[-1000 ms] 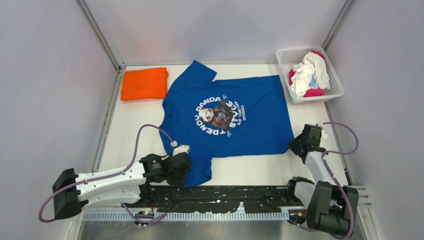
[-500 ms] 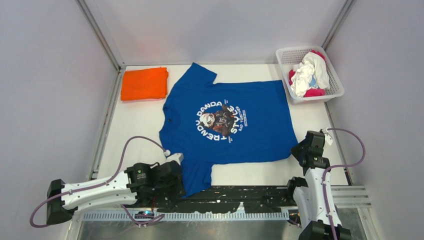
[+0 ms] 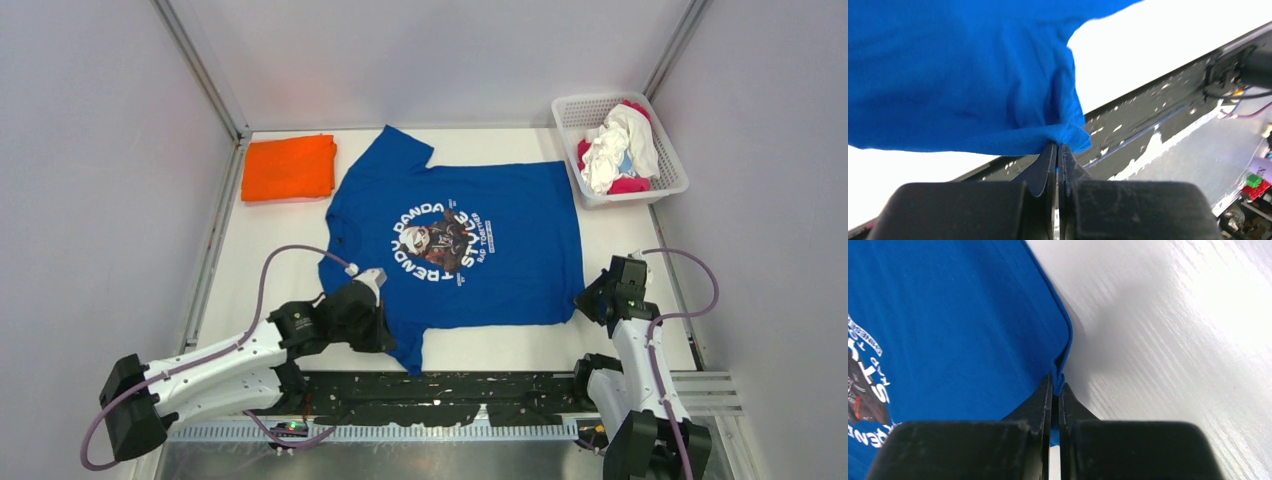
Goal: Fold and stack the t-shirts
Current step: Fold the flattened tshirt in 1/3 of the way
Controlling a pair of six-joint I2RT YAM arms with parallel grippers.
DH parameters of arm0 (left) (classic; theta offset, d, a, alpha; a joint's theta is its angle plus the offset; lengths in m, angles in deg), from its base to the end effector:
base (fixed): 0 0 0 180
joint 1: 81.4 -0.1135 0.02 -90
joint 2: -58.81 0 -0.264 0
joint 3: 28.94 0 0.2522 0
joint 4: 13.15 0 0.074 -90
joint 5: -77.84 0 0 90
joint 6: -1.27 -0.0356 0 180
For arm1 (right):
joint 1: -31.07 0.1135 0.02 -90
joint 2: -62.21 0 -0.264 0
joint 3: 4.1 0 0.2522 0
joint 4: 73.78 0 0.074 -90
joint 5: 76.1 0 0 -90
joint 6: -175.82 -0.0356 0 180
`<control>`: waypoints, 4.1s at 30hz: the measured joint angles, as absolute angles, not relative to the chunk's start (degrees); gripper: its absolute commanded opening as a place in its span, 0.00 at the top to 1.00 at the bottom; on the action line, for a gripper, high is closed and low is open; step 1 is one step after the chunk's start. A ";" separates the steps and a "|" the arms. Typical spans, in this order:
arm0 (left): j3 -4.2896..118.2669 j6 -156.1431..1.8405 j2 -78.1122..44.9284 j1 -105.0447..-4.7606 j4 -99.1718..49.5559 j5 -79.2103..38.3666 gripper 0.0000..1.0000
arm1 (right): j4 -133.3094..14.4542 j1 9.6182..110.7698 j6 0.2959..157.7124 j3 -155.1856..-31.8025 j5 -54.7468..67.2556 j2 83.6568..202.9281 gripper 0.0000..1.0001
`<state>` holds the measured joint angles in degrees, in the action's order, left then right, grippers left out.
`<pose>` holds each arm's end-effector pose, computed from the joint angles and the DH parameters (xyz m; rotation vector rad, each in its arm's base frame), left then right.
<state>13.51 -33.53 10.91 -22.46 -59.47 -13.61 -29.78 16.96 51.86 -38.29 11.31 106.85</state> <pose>0.0827 -0.1391 0.1993 0.0995 2.6856 -0.8002 0.1399 -0.0335 0.1641 1.0141 2.3190 0.1962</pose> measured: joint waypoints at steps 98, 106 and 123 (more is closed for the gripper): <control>52.26 -55.93 -44.75 -67.42 -53.19 -27.56 0.00 | -43.71 38.44 54.84 -73.87 12.44 159.18 0.05; 42.23 -55.83 -39.14 -67.45 -45.94 -28.74 0.00 | -43.14 38.44 56.48 -68.56 11.63 154.00 0.04; 17.48 -48.33 -13.02 -61.04 -44.95 -25.42 0.00 | -23.16 45.26 53.98 -55.99 18.15 137.67 0.05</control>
